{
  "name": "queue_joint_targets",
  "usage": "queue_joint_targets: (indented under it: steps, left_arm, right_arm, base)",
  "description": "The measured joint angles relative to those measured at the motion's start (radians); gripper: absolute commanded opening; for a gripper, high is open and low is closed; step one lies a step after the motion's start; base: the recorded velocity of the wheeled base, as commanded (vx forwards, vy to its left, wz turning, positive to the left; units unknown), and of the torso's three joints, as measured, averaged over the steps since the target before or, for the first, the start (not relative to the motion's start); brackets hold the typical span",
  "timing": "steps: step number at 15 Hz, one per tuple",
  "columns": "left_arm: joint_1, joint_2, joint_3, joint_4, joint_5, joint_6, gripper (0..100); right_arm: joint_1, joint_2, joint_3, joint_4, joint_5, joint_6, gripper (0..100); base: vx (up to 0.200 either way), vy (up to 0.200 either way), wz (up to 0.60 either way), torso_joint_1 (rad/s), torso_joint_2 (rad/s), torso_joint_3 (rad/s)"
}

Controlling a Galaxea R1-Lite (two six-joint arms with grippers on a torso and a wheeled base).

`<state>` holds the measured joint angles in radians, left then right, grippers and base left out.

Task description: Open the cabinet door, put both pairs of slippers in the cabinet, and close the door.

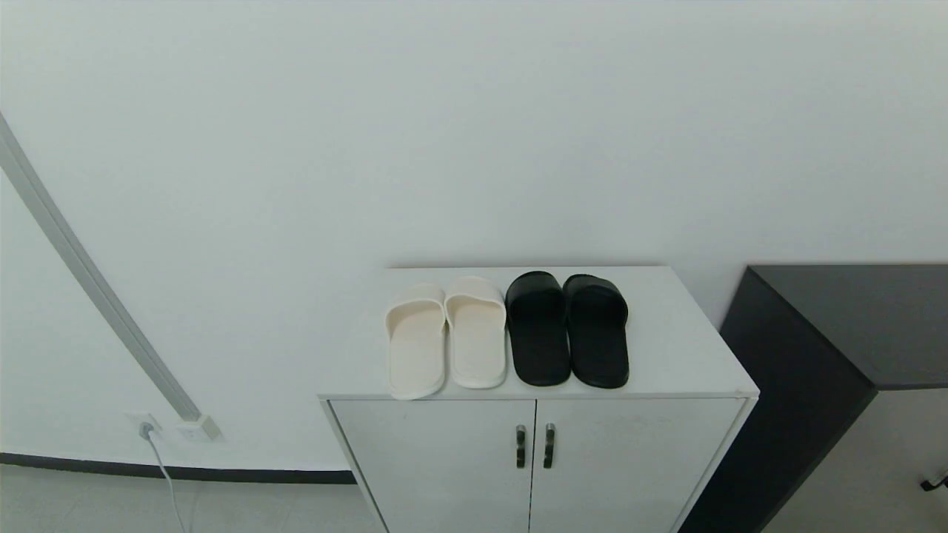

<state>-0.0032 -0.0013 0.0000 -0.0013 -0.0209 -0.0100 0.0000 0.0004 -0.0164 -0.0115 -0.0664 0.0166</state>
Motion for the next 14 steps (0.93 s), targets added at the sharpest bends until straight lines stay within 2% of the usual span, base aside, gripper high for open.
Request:
queue_joint_targets:
  steps: [2, 4, 5, 8, 10, 12, 14]
  left_arm:
    - [0.0, 0.0, 0.0, 0.0, 0.0, 0.001, 0]
    - [0.0, 0.0, 0.0, 0.0, 0.001, 0.001, 0]
    - [0.0, 0.0, 0.0, 0.0, 0.0, 0.002, 0]
    - [0.0, 0.0, 0.0, 0.0, 0.0, 0.006, 0]
    - [0.0, 0.0, 0.0, 0.001, -0.002, 0.01, 0]
    - [0.0, 0.0, 0.0, 0.0, -0.001, 0.01, 0]
    - [0.0, 0.0, 0.0, 0.001, -0.001, 0.017, 0]
  right_arm:
    - [0.002, 0.031, -0.102, 0.04, 0.014, 0.026, 100]
    - [0.005, 0.091, -0.247, 0.102, 0.062, 0.025, 100]
    - [0.006, 0.126, -0.279, 0.124, 0.092, 0.019, 100]
    - [0.009, 0.29, -0.262, 0.153, 0.198, 0.007, 100]
    - [0.027, 0.445, -0.292, 0.12, 0.232, 0.011, 100]
    - [0.1, 0.61, -0.361, 0.07, 0.206, 0.039, 100]
    - [0.296, 0.762, -0.448, 0.028, 0.066, 0.095, 100]
  base:
    - [0.0, 0.0, 0.0, 0.0, 0.0, 0.0]
    - [0.0, 0.0, 0.0, 0.0, 0.0, 0.0]
    - [0.0, 0.0, 0.0, 0.0, 0.0, 0.0]
    - [0.0, 0.0, 0.0, 0.0, 0.0, 0.0]
    - [0.0, 0.0, 0.0, 0.0, 0.0, 0.0]
    - [0.0, 0.0, 0.0, 0.0, 0.0, 0.0]
    - [0.0, 0.0, 0.0, 0.0, 0.0, 0.0]
